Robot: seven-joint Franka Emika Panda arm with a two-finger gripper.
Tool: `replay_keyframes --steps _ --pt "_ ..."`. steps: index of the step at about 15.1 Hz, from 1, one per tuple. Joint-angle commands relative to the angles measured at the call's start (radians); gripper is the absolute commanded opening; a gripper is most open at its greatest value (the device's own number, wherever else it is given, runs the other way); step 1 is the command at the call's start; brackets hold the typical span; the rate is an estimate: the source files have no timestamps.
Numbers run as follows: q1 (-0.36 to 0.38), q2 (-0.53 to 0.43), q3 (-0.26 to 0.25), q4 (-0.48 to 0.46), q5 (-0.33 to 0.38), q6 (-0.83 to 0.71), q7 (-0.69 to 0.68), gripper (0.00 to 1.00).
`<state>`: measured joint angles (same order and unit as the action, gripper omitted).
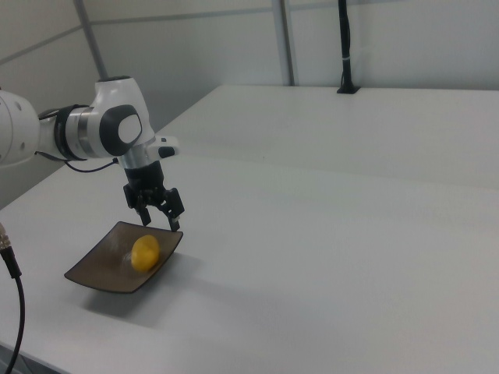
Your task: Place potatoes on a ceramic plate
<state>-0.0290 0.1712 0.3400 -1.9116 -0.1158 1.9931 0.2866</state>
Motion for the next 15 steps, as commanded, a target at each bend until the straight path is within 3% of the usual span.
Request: replay_keyframes --steps 1,9,12,15 --pt "-0.015 -0.05 -0.009 0.002 -0.002 -0.092 -0.061 1.0" --pt "0.012 -0.163 -0.179 0.0 0.014 -0.157 -0.223 1.0" --pt "0.05 -0.2 -0.274 0.011 0.091 -0.212 -0.334 1.0" --pt "0.052 -0.203 -0.308 0.063 0.108 -0.269 -0.373 1.0"
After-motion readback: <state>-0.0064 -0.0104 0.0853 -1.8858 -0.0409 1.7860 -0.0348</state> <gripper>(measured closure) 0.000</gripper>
